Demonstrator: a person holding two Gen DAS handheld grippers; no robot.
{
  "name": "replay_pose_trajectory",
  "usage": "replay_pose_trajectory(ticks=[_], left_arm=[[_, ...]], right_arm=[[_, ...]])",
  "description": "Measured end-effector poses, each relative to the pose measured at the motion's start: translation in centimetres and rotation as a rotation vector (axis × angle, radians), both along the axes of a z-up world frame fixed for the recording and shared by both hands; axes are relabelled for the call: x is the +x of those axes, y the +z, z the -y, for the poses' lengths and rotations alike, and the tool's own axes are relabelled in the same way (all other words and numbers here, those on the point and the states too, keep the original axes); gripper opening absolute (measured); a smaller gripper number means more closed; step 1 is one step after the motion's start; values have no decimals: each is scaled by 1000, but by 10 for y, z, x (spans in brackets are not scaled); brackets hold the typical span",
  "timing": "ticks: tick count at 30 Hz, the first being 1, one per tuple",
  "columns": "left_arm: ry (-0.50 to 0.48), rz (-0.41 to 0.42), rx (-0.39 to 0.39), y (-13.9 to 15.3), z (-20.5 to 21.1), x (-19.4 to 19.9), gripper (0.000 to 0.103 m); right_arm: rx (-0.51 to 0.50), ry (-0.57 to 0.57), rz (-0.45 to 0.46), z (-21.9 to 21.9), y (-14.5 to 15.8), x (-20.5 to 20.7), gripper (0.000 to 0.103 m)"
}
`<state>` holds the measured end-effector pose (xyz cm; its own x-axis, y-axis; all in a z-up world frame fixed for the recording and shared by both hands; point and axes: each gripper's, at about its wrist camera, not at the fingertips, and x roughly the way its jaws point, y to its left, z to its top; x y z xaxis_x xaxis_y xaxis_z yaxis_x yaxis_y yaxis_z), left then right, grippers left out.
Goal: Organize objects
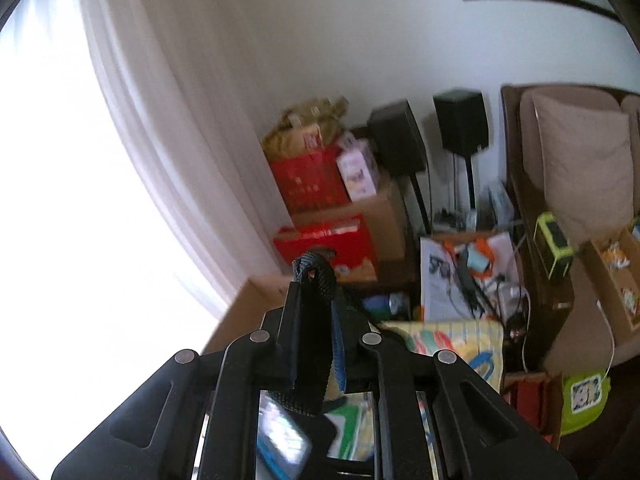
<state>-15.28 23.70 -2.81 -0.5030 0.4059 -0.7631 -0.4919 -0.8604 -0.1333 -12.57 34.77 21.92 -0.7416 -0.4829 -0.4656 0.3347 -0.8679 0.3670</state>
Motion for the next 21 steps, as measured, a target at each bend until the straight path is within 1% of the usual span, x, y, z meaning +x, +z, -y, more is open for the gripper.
replay_pose_trajectory(ticks=[3, 5, 7, 8, 9, 10, 11, 13, 15, 18, 21], left_arm=[[3, -44, -29, 5, -11, -5, 99], [-15, -78, -49, 8, -21, -5, 99], [-24, -109, -81, 8, -31, -4, 99], [-27, -117, -99, 7, -35, -5, 89], [-33, -110, -106, 5, -38, -6, 60], [-38, -83, -112, 0, -40, -10, 35], [-37, -39, -120, -6, -42, -15, 3], [-20, 0, -130, -15, -41, -20, 2], [-6, 9, -95, -18, -33, -22, 1], [28, -7, -67, -14, -18, -22, 1], [57, -41, -44, 3, -2, -26, 1]], right_arm=[[-10, 1, -49, 2, 29, 9, 11], [-7, 5, -77, 3, 45, 16, 11], [16, -2, -96, 6, 59, 22, 11], [35, -9, -94, 7, 62, 23, 11], [52, -15, -84, 8, 62, 24, 11], [62, -16, -73, 8, 59, 24, 11], [71, -24, -55, 6, 53, 22, 11], [77, -40, -12, 1, 36, 17, 11], [72, -52, 22, -7, 18, 12, 11], [56, -71, 67, -23, -8, 9, 11], [55, -101, 98, -40, -28, 9, 11]])
